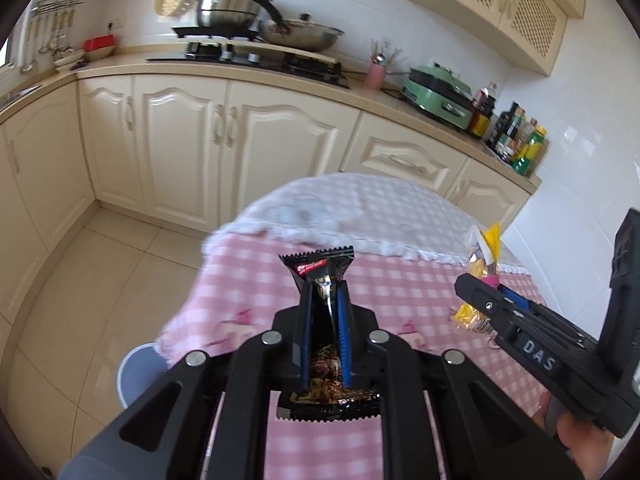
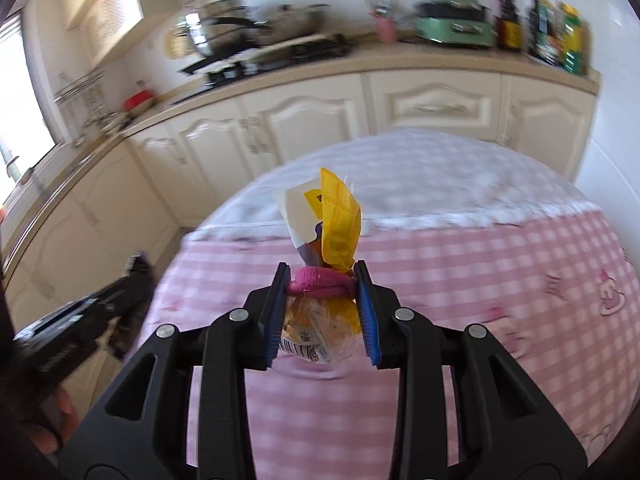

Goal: Collect trash
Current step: 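Carry both bags over the blue bucket and open both grippers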

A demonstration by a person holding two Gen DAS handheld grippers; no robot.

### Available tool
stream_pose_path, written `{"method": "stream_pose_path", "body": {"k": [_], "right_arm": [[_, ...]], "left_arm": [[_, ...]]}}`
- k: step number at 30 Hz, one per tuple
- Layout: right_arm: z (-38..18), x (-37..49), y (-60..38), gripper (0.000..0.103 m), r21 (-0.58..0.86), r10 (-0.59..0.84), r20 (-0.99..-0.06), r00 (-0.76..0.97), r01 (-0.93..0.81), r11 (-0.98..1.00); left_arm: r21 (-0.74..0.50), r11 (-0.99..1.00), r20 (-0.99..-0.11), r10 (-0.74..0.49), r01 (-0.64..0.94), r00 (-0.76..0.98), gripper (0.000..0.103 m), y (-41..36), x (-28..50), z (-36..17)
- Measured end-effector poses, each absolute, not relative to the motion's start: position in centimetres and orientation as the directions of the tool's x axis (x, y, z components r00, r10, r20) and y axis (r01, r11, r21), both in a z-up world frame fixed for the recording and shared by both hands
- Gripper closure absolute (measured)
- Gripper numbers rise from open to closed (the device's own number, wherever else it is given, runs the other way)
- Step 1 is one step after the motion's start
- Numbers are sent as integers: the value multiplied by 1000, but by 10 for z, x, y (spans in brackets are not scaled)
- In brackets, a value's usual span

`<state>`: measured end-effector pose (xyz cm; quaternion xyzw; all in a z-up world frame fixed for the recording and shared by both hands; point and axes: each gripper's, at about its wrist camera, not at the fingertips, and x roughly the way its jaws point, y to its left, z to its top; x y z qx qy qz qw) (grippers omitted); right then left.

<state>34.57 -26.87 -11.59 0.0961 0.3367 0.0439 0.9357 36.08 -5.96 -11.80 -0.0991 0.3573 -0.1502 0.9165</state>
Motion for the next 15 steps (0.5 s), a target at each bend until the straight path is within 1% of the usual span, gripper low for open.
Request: {"method": "stream_pose_path", "body": {"k": [4,8,11,15], "right_arm": [[-108,342,-203,71,200,228,-608,761,-131,971],[-116,345,-137,71,195,301,-620,725,-229,954],[-130,348,-82,71,189,354,-644,678,-307,933],[-156,354,-16,71,175,401,-684,609,-396,901]], "left_arm": [[-290,945,-614,-305,152,728,92,-11,348,-119],[-288,954,-621,-252,83,742,92,44,339,-129],[-289,957,-638,-199,8,744,92,94,332,-146],[-285,952,-686,-122,-110,718,92,159,326,-177]]}}
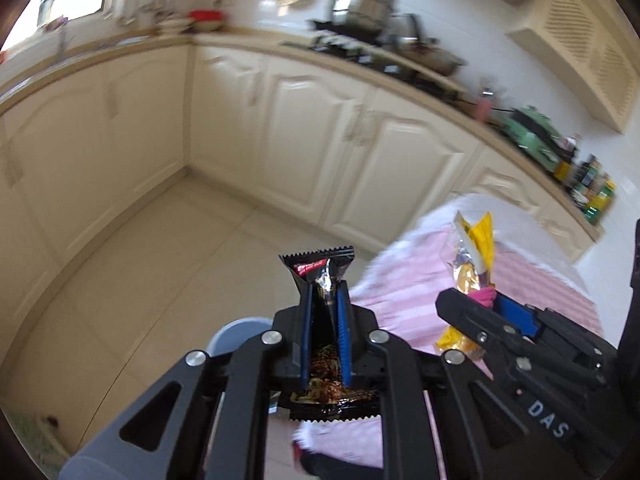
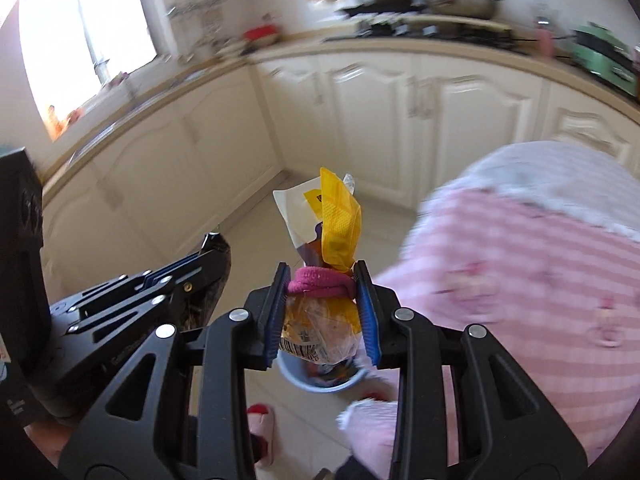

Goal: Collect trash
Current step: 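Carry both bags over the blue bucket and open both grippers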

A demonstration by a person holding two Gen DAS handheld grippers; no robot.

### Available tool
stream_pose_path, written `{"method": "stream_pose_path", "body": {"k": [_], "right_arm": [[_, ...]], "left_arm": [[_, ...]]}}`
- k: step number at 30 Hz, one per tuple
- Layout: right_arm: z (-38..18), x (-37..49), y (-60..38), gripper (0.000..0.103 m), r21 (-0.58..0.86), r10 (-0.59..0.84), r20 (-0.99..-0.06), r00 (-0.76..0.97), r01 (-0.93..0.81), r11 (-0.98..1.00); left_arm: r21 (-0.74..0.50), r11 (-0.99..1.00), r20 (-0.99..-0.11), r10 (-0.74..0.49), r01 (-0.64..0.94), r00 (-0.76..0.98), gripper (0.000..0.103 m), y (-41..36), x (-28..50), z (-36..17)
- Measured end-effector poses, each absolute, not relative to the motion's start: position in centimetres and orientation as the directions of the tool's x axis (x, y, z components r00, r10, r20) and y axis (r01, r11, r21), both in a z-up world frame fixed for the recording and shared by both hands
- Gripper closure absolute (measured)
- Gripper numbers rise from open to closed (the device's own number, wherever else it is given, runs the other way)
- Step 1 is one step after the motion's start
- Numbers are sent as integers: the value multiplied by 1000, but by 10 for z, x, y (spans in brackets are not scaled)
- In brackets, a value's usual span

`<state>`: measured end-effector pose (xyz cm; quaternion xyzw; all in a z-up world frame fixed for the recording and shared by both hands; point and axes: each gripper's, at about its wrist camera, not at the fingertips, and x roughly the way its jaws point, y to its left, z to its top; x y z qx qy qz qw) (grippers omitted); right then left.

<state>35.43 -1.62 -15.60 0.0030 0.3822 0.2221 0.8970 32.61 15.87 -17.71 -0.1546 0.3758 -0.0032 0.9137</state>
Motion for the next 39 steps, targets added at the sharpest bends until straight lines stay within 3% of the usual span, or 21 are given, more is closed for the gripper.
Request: {"method": "stream_pose_path", "body": {"k": [6,14,16,18,30,39], "right_arm": [[-219,367,57,71,182,426,-768,478,-476,861],[-304,402,91,70,158,351,-855,383,-453,877],[-317,415,93,68,161,340,-863,372,-436,885],[-332,427,95,58,156,324,-873,364,-420,894],[-380,450,73,49,35,190,-907,377,-381,924],[-382,441,60,42,-48,115,-910,398,-376,925]], "left_arm": [[-282,930,-760,-66,-237,647,92,226,328,-232],[-285,915,-829,-86,-285,553,92,255,353,-299],[-292,912,-840,-101,-286,533,92,255,363,-313],[-292,912,-851,-110,-288,514,92,256,374,-327],[-311,920,-891,-194,-239,412,92,219,421,-385],[-330,920,-889,-228,-210,398,91,196,440,-394]]}}
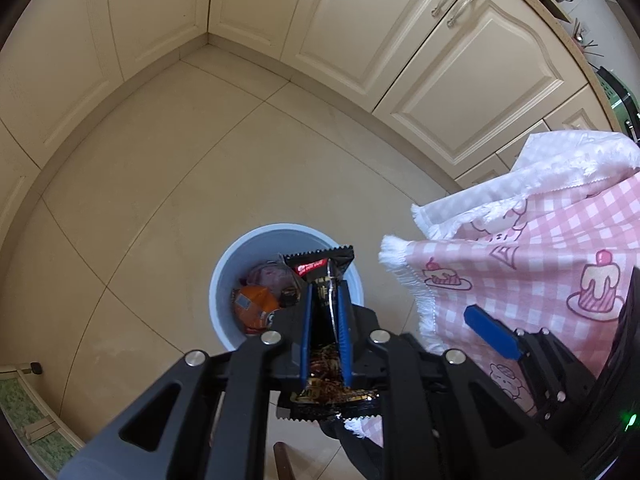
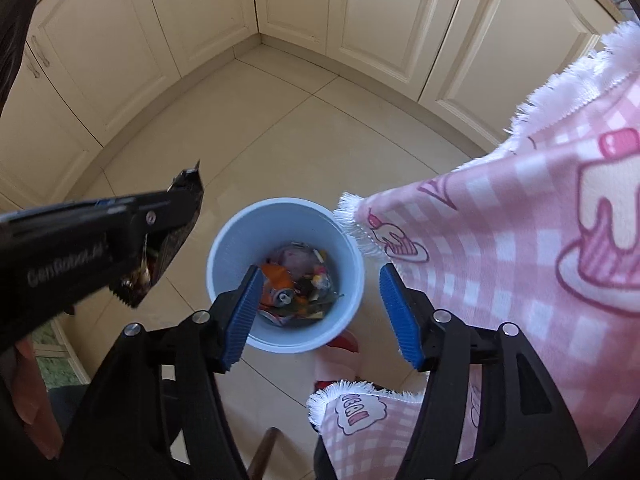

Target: Collect trash

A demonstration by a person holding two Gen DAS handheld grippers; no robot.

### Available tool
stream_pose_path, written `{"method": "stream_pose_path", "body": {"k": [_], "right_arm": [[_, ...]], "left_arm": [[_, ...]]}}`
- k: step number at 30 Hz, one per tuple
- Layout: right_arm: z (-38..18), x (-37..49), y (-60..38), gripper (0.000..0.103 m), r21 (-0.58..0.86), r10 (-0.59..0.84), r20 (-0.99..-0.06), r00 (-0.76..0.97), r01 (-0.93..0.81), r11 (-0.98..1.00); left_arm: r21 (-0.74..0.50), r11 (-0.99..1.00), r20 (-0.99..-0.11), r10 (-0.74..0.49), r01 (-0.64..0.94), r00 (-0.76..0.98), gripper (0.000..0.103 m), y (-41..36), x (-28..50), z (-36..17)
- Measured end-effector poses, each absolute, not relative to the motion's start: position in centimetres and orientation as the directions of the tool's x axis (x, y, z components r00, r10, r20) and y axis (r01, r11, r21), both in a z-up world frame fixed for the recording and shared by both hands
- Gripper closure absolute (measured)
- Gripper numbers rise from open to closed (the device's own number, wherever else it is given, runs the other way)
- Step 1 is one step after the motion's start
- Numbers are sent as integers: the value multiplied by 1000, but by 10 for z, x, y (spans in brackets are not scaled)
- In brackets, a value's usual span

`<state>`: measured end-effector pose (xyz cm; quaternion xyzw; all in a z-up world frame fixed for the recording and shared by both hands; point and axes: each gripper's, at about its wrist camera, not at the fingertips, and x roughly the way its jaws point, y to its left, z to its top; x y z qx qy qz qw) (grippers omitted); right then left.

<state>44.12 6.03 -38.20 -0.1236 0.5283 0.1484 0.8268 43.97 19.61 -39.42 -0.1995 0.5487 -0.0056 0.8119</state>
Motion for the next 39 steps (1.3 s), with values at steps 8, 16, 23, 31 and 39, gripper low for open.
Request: {"method": "stream_pose_path", "body": {"k": [8,16,23,31,39], "right_arm": [[-366,434,50,41,-32,132,-896,424,-359,933],[-322,408,40,40,-11,175,-870,461,-372,928],[-261,368,37,40,-3,239,-810,536,-411,912],[-171,294,17,35,-50,282,-688,669,-431,901],[-95,209,-34,29,-88,258,-559,788,-366,926]], "left_arm": [[-344,914,-870,-224,-216,439,59,195,434,-375],[-330,912,-865,-190,-242,465,49,199,401,-341],[-177,957,-835,-23,-229,549,35,190,340,-274],[-115,972,-701,65,-203,710,25,177,254,-173],[-113,981,-586,61,-156,808,16,142,179,-99]]}}
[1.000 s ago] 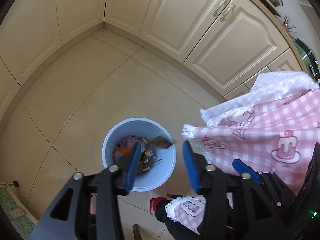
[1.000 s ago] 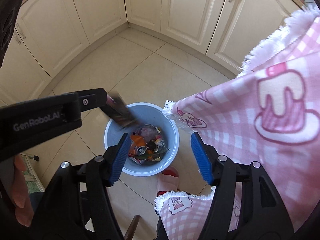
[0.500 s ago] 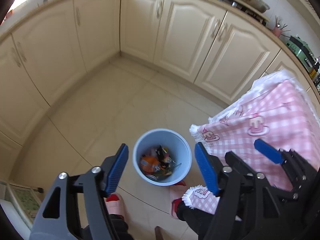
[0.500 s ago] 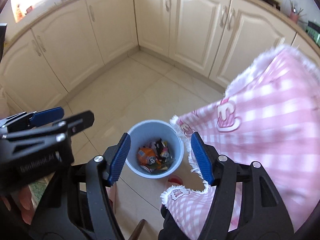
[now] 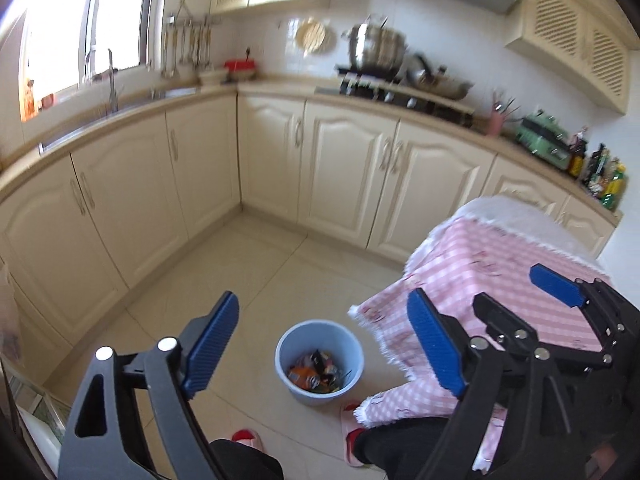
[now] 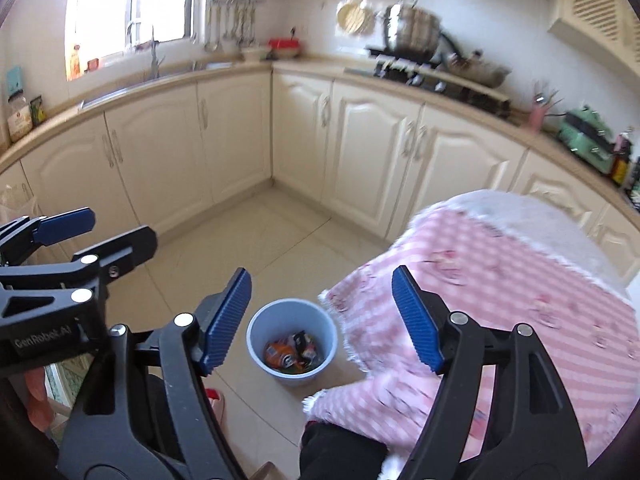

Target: Collect trash

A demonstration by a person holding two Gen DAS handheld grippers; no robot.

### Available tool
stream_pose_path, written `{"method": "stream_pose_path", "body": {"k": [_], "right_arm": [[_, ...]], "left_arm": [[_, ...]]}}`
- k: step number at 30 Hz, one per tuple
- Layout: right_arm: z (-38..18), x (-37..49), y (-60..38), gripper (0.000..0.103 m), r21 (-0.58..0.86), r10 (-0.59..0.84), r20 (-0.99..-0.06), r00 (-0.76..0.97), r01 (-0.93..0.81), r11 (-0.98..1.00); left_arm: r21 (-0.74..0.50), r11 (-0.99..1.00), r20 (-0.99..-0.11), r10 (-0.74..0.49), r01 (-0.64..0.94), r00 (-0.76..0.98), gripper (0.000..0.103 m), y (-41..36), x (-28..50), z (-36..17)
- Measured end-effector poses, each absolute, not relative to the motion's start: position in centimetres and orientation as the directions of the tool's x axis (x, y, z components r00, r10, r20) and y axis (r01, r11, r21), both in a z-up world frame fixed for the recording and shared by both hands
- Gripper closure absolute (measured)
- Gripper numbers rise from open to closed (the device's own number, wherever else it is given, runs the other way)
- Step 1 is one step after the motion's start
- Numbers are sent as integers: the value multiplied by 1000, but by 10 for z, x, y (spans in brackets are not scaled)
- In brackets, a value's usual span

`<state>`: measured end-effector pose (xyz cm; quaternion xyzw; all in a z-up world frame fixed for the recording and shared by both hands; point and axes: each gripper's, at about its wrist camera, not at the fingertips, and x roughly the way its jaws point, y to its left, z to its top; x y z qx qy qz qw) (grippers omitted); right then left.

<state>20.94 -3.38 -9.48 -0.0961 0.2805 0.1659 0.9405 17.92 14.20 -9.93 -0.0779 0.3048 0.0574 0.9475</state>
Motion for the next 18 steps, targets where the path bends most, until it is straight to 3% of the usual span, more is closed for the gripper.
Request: {"method": "stream_pose_path", "body": {"k": [6,18], "right_arm": [[-50,151,-83,24,-74,232,-460,857,-297,952],[6,53,-134,18,-98,180,-260,949,-211,973]], "left_arm": [[-68,990,-479,76,-123,874,11,102,116,-53],[-16,998,-254,48,-54,966,10,43,19,9]]}}
